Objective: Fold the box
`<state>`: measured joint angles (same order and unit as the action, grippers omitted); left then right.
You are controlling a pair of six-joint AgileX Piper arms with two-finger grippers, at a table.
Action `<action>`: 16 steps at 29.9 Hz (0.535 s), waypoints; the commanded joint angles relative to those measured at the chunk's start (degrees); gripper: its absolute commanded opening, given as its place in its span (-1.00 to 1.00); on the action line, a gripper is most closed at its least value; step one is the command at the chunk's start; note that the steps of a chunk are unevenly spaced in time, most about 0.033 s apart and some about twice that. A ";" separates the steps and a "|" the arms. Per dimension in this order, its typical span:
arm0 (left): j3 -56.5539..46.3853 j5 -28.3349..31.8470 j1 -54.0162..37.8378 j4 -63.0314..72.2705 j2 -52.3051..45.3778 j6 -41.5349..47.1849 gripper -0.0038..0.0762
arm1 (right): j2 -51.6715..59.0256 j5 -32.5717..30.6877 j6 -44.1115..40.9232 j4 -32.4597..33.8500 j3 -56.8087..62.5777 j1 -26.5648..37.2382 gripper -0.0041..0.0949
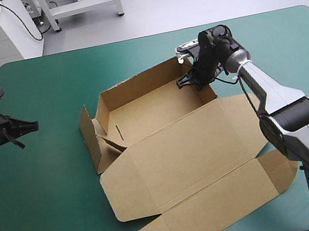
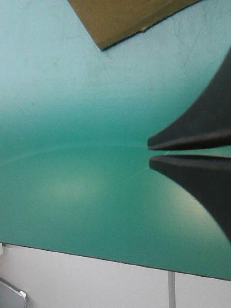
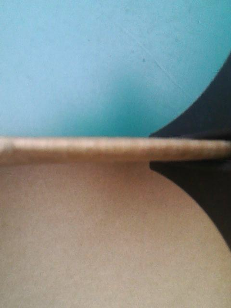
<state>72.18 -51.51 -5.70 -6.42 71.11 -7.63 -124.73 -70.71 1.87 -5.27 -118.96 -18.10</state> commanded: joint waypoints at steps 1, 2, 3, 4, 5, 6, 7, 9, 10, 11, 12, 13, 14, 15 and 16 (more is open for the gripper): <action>1.37 2.25 -0.13 -0.43 0.19 0.75 -0.87 | 6.71 0.52 -1.87 -0.31 -2.03 0.45 -0.96; 1.37 2.40 -0.13 0.03 0.84 0.76 -0.87 | 7.39 0.67 -1.87 -0.54 -2.03 0.71 -0.96; 1.37 2.54 -0.13 1.14 1.60 0.85 -0.87 | 8.43 0.63 -1.87 -0.54 -2.03 1.01 -0.96; 1.37 2.91 -0.15 2.73 2.45 0.85 -0.87 | 9.55 0.63 -1.87 -0.70 -2.03 1.59 -0.96; 1.37 3.21 -0.15 4.17 3.29 0.85 -0.87 | 10.46 0.53 -2.19 -1.19 -2.03 1.95 -0.96; 1.37 3.82 -0.15 6.10 4.10 0.75 -0.87 | 11.59 0.43 -1.87 -1.91 -2.03 2.79 -0.96; 1.37 4.50 -0.15 7.92 4.95 0.75 -0.87 | 12.71 0.27 -1.87 -3.01 -2.03 3.48 -0.96; 1.37 6.06 -0.58 11.75 6.36 0.75 -0.87 | 15.06 0.00 -1.87 -4.46 -2.03 5.03 -0.96; 1.37 6.79 -1.01 14.67 6.92 0.75 -0.87 | 16.27 -0.38 -1.87 -5.28 -2.03 5.80 -0.96; 1.37 7.46 -1.73 17.91 7.37 0.62 -0.87 | 17.46 -0.51 -1.32 -5.93 -2.03 6.60 -0.96; 1.37 8.02 -2.66 21.21 7.85 0.18 -0.87 | 18.44 -0.63 -1.32 -6.35 -2.03 7.45 -0.96; 1.37 8.41 -3.45 24.03 8.15 -0.46 -0.87 | 19.73 -0.63 -1.32 -6.65 -2.03 8.15 -0.96; 1.37 8.39 -4.38 27.79 8.60 -2.04 -0.87 | 20.89 -0.63 -0.82 -7.48 -2.03 8.93 -0.96; 1.37 8.39 -5.34 31.90 9.04 -4.10 -0.87 | 21.86 -0.63 -0.16 -8.56 -2.03 9.62 -0.96; 1.37 8.28 -6.24 35.48 9.19 -5.83 -0.87 | 22.91 -0.63 0.30 -9.92 -2.03 10.41 -0.96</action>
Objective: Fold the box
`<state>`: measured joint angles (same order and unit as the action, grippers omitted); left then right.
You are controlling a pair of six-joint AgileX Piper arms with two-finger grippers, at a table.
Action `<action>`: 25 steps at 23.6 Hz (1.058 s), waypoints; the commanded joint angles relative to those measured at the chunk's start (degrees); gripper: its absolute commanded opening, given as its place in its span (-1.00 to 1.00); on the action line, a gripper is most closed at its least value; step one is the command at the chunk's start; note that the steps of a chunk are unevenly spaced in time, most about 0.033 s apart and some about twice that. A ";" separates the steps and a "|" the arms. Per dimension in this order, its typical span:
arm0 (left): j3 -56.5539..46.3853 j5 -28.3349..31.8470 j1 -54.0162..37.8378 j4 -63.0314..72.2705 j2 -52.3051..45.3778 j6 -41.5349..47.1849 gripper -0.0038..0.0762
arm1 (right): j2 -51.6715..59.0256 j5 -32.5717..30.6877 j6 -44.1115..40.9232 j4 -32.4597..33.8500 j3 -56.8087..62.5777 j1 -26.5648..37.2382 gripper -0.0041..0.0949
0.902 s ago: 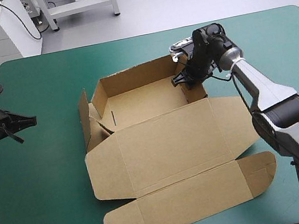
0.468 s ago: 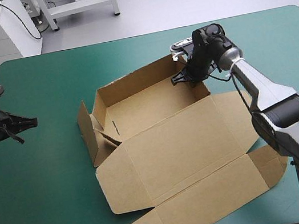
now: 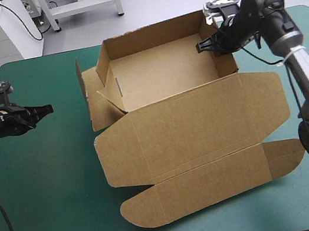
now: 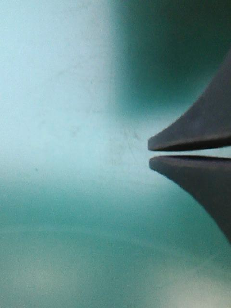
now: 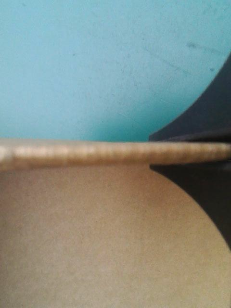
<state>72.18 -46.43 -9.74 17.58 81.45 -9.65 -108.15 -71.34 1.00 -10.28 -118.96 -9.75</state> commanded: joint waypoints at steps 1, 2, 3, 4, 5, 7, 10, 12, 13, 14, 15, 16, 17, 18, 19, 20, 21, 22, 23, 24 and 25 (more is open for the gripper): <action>1.37 2.93 -2.93 16.05 -0.55 -5.63 -0.87 | 7.33 0.01 1.53 -6.65 -2.03 2.92 -0.96; 1.37 2.63 -3.60 20.94 -0.01 -7.40 -0.87 | 8.27 0.01 2.12 -8.25 -2.03 3.69 -0.96; 1.37 2.36 -3.75 25.72 0.56 -9.04 -0.87 | 9.03 0.01 2.71 -10.31 -2.03 4.55 -0.96; 1.37 1.62 -4.04 30.75 1.13 -11.19 -0.87 | 9.79 0.01 3.01 -12.08 -2.03 5.28 -0.96; 1.37 0.96 -4.02 34.63 1.63 -13.69 -0.87 | 10.35 0.01 3.14 -13.24 -2.03 5.80 -0.96; 1.37 -4.04 -4.02 51.25 3.57 -23.34 -0.87 | 11.75 0.11 3.28 -14.36 -2.03 6.47 -0.96; 1.37 -8.83 -4.02 65.47 4.59 -30.59 -0.88 | 12.43 0.11 3.28 -14.49 -2.03 6.47 -0.96; 1.37 -11.24 -3.91 71.82 4.71 -32.83 -0.90 | 12.50 0.11 3.28 -14.63 -2.03 6.35 -0.96; 1.37 -12.92 -3.91 73.74 4.71 -33.93 -0.92 | 12.50 0.24 3.28 -14.64 -2.03 6.12 -0.96; 1.37 -14.41 -3.91 74.71 4.71 -34.10 -0.92 | 12.50 0.78 3.28 -14.50 -1.92 5.81 -0.96; 1.37 -15.80 -3.91 74.94 4.71 -34.10 -0.92 | 12.50 1.29 3.28 -14.50 -1.67 5.51 -0.96; 1.37 -18.24 -3.91 74.94 4.60 -34.10 -0.92 | 12.50 1.94 3.28 -14.50 -1.52 4.89 -0.96; 1.37 -19.85 -3.91 74.94 4.60 -34.10 -0.92 | 12.38 2.64 3.16 -14.04 -1.26 4.14 -0.96; 1.37 -21.49 -3.91 74.84 3.98 -34.30 -0.92 | 11.89 3.20 2.58 -12.20 -1.22 2.86 -0.96; 1.37 -21.92 -3.91 74.71 3.49 -34.52 -0.92 | 11.60 3.72 2.31 -11.27 -1.22 2.24 -0.96; 1.37 -22.69 -3.91 73.25 2.02 -34.66 -0.92 | 11.24 4.68 0.97 -8.69 -1.22 0.84 -0.96; 1.37 -22.69 -3.91 72.10 1.38 -34.66 -0.92 | 11.22 5.28 -0.01 -7.81 -1.13 0.36 -0.96; 1.37 -22.69 -3.91 69.72 -0.48 -34.52 -0.92 | 11.12 6.98 -1.00 -7.13 -1.13 -0.44 -0.96; 1.37 -22.69 -3.91 69.09 -1.22 -34.45 -0.92 | 10.99 7.52 -1.31 -7.13 -1.13 -0.44 -0.96; 1.37 -22.26 -3.91 67.49 -2.98 -33.36 -0.92 | 10.91 7.92 -1.53 -7.00 -1.13 -0.44 -0.96; 1.37 -22.26 -3.91 66.60 -4.17 -33.07 -0.92 | 10.86 8.04 -1.68 -6.46 -1.13 -0.44 -0.96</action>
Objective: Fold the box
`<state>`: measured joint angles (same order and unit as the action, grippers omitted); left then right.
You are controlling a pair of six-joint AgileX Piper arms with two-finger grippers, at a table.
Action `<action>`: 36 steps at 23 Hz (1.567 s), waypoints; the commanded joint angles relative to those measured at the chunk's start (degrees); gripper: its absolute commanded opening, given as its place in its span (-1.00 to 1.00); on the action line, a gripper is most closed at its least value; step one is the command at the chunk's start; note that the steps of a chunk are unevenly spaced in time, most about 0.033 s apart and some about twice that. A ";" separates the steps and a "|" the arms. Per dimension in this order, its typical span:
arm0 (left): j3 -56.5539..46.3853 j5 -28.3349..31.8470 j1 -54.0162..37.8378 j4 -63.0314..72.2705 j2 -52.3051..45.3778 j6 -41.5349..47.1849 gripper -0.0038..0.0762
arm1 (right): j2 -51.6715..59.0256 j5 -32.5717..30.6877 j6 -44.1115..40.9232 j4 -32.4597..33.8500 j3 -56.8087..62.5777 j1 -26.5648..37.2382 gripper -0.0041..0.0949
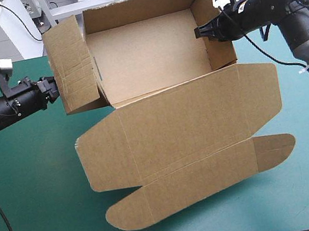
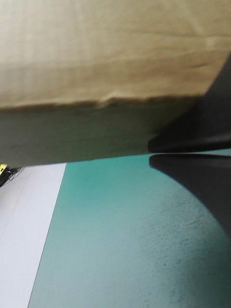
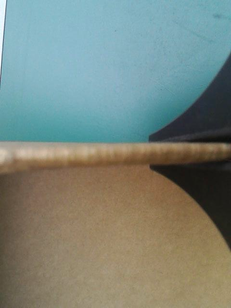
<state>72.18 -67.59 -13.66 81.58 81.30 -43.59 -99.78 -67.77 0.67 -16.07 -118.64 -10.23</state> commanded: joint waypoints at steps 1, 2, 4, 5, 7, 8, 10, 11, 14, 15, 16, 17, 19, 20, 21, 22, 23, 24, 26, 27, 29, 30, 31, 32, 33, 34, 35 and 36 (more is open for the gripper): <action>1.37 -1.10 0.00 1.73 -4.80 1.47 -0.92 | 2.40 4.58 -1.36 -0.29 -1.44 0.04 -0.96; 1.37 -0.99 0.00 0.16 -5.74 2.39 -0.92 | 2.09 4.67 -1.36 -0.15 -1.44 -0.25 -0.96; 1.37 -0.71 0.00 -1.50 -6.93 3.47 -0.92 | 1.86 5.83 -1.59 1.20 -1.15 -2.00 -0.96; 1.37 -0.71 0.00 -1.50 -7.04 3.20 -0.92 | 1.77 6.90 -1.59 1.64 -0.72 -2.95 -0.96; 1.37 -0.71 0.00 -1.98 -7.42 3.86 -0.92 | 1.63 9.11 -2.14 2.84 -0.23 -4.83 -0.96; 1.37 -0.82 0.00 -3.65 -7.56 5.25 -0.92 | 1.37 10.50 -2.36 3.31 -0.23 -6.19 -0.96; 1.37 -0.91 0.00 -5.82 -7.56 6.15 -0.92 | 0.90 11.03 -2.48 3.20 -0.23 -7.05 -0.96; 1.37 -1.04 0.00 -6.53 -7.56 6.15 -0.92 | 0.49 11.03 -2.48 3.61 -0.23 -7.58 -0.96; 1.37 -1.27 0.00 -6.39 -7.69 6.15 -0.92 | -0.34 11.03 -2.48 3.89 -0.23 -8.70 -0.96; 1.37 -1.27 0.00 -6.39 -7.77 6.15 -0.92 | -0.77 11.03 -2.48 3.99 -0.08 -9.22 -0.96; 1.37 -1.39 0.00 -6.39 -7.77 6.15 -0.92 | -0.94 11.16 -2.48 3.99 -0.02 -9.74 -0.96; 1.37 -1.39 0.00 -6.39 -7.77 6.15 -0.92 | -1.38 11.16 -2.48 4.45 0.06 -10.13 -0.96; 1.37 -1.79 0.00 -6.51 -7.77 6.15 -0.92 | -1.94 11.25 -2.48 5.86 0.06 -10.83 -0.96; 1.37 -1.79 0.00 -6.58 -7.77 6.15 -0.91 | -1.97 11.25 -2.91 6.53 0.06 -11.10 -0.96; 1.37 -1.68 0.00 -6.58 -7.77 6.15 -0.81 | -2.26 11.29 -2.91 7.25 0.06 -11.62 -0.96; 1.37 -1.57 0.00 -6.58 -7.77 6.15 -0.74 | -2.48 11.29 -3.18 7.64 0.06 -11.81 -0.96; 1.37 -1.57 0.00 -6.83 -7.77 6.15 -0.51 | -2.48 11.40 -3.31 7.87 0.06 -11.92 -0.96; 1.37 -1.57 0.00 -7.08 -7.77 6.15 -0.40 | -2.48 11.44 -3.31 7.77 0.06 -11.92 -0.96; 1.37 -1.57 0.00 -7.99 -7.77 6.15 -0.09 | -2.48 11.96 -3.31 7.77 0.06 -11.92 -0.96; 1.37 -1.57 0.00 -9.00 -7.77 6.15 0.20 | -2.48 12.38 -3.31 7.77 0.06 -11.92 -0.96; 1.37 -1.79 0.00 -9.07 -7.77 6.15 0.40 | -2.48 12.63 -3.31 7.88 0.06 -12.35 -0.96; 1.37 -1.56 0.00 -9.23 -7.77 6.15 0.39 | -2.48 12.85 -3.31 8.04 0.06 -12.59 -0.96; 1.37 -0.93 0.10 -10.27 -7.77 6.15 0.38 | -2.48 13.56 -3.31 8.60 0.06 -13.67 -0.95; 1.37 -0.24 0.64 -11.98 -7.77 6.15 0.37 | -2.48 14.12 -3.31 9.39 0.06 -14.26 -0.95; 1.37 1.87 2.39 -16.66 -7.77 7.29 0.37 | -2.48 15.25 -3.75 11.10 0.06 -15.55 -0.95; 1.37 2.79 3.40 -18.67 -7.77 9.04 0.37 | -2.48 15.60 -4.03 11.84 0.06 -16.11 -0.95; 1.37 5.82 6.23 -22.51 -7.77 12.89 0.37 | -2.48 15.77 -4.16 12.92 0.06 -16.94 -0.95; 1.37 9.15 8.80 -25.19 -7.77 13.73 0.37 | -2.48 15.66 -4.16 13.76 0.06 -17.63 -0.95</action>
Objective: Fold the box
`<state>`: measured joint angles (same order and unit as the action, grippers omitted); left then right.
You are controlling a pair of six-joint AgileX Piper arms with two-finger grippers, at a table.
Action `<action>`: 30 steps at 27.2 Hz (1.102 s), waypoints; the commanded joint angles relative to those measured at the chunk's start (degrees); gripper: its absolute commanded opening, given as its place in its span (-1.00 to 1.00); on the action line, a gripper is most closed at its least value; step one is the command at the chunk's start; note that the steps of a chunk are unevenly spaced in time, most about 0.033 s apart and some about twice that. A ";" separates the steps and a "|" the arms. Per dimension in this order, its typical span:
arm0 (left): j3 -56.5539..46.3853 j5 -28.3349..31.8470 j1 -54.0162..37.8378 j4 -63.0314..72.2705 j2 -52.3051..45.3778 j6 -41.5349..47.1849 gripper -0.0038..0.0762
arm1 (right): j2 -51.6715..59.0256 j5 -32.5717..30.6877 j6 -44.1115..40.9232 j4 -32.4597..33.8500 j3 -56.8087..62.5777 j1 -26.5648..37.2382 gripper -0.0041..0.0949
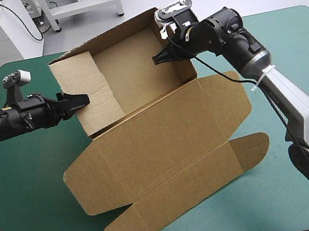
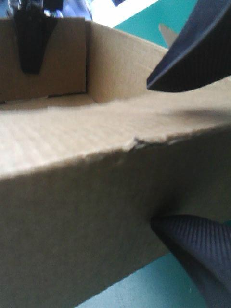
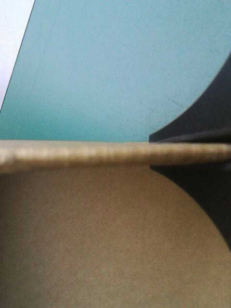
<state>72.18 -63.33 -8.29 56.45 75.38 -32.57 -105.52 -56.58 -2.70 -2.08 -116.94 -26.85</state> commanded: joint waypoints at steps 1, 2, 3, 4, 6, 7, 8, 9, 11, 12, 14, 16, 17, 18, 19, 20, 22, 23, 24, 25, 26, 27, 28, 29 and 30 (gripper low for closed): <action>1.37 6.61 5.04 -1.54 -1.85 3.14 0.37 | 3.25 4.35 -0.79 -0.11 -1.65 -1.00 -0.95; 1.37 9.50 6.96 -3.86 -1.85 6.05 0.35 | 3.25 4.20 -0.79 -0.22 -1.65 -1.00 -0.95; 1.37 11.33 8.13 -5.62 -1.85 9.28 0.33 | 3.25 4.11 -0.79 -0.10 -1.65 -1.00 -0.96; 1.37 13.35 9.55 -8.29 -1.85 13.05 0.27 | 3.25 3.69 -0.79 -0.24 -1.65 -1.00 -0.96; 1.37 14.68 10.83 -12.96 -1.85 17.00 0.22 | 3.25 3.59 -0.79 -0.24 -1.65 -1.00 -0.96; 1.37 15.00 11.41 -15.51 -1.73 19.69 0.19 | 3.25 3.59 -0.79 -0.24 -1.65 -1.00 -0.96; 1.37 15.09 11.97 -17.97 -1.56 22.81 0.18 | 3.25 3.59 -0.79 -0.24 -1.65 -1.00 -0.96; 1.37 15.09 12.56 -21.70 -1.04 28.38 0.18 | 3.25 3.46 -0.79 -0.79 -1.65 -1.00 -0.96; 1.37 15.09 12.81 -23.94 -0.32 32.57 0.18 | 3.25 3.15 -0.79 -1.71 -1.65 -1.00 -0.96; 1.37 15.09 12.81 -24.35 0.10 33.81 0.18 | 3.25 2.86 -0.79 -1.71 -1.65 -1.00 -0.96; 1.37 15.22 12.81 -24.48 0.88 36.15 0.18 | 3.25 2.11 -0.33 -1.71 -1.65 -1.00 -0.96; 1.37 16.19 12.81 -24.37 1.45 36.48 0.15 | 3.25 1.53 -0.36 -1.47 -1.65 -1.00 -0.96; 1.37 16.59 12.81 -24.08 1.59 36.57 0.07 | 3.25 1.15 -0.36 -1.47 -1.65 -1.00 -0.96; 1.37 16.96 12.81 -23.84 1.59 36.57 -0.02 | 3.25 0.98 -0.36 -1.33 -1.65 -1.00 -0.96; 1.37 17.23 12.81 -23.70 1.59 36.57 -0.16 | 3.25 0.87 -0.36 -1.33 -1.65 -1.00 -0.96; 1.37 17.50 12.81 -23.70 1.59 36.57 -0.35 | 3.25 0.69 -0.36 -1.33 -1.65 -1.00 -0.96; 1.37 17.50 12.81 -23.70 1.59 35.44 -0.76 | 3.25 0.57 -0.36 -1.25 -1.65 -1.00 -0.96; 1.37 17.50 12.81 -23.97 1.59 35.34 -0.93 | 3.25 0.41 -0.36 -1.25 -1.65 -1.00 -0.96; 1.37 17.64 12.81 -24.28 1.59 35.17 -0.92 | 3.25 0.16 -0.36 -1.25 -1.65 -1.00 -0.96; 1.37 17.92 12.81 -24.42 1.59 35.17 -0.92 | 3.25 -0.24 -0.36 -1.25 -1.65 -1.00 -0.96; 1.37 18.29 12.81 -24.42 1.59 35.17 -0.92 | 3.25 -0.62 -0.36 -1.25 -1.65 -1.00 -0.96; 1.37 18.54 12.81 -24.42 1.59 35.06 -0.92 | 3.25 -1.18 -0.36 -0.94 -1.65 -1.00 -0.96; 1.37 18.54 12.81 -24.42 1.59 34.60 -0.92 | 3.25 -1.72 -0.36 -0.23 -1.65 -1.00 -0.96; 1.37 18.54 12.81 -24.57 1.59 34.60 -0.92 | 3.25 -2.31 -0.36 0.31 -1.65 -1.00 -0.96; 1.37 18.54 12.81 -24.65 1.59 34.30 -0.92 | 3.25 -3.03 -0.36 1.26 -1.65 -1.00 -0.96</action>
<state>71.50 -48.70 4.19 26.54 79.21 2.89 -105.48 -59.74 -3.16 -0.95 -116.94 -27.85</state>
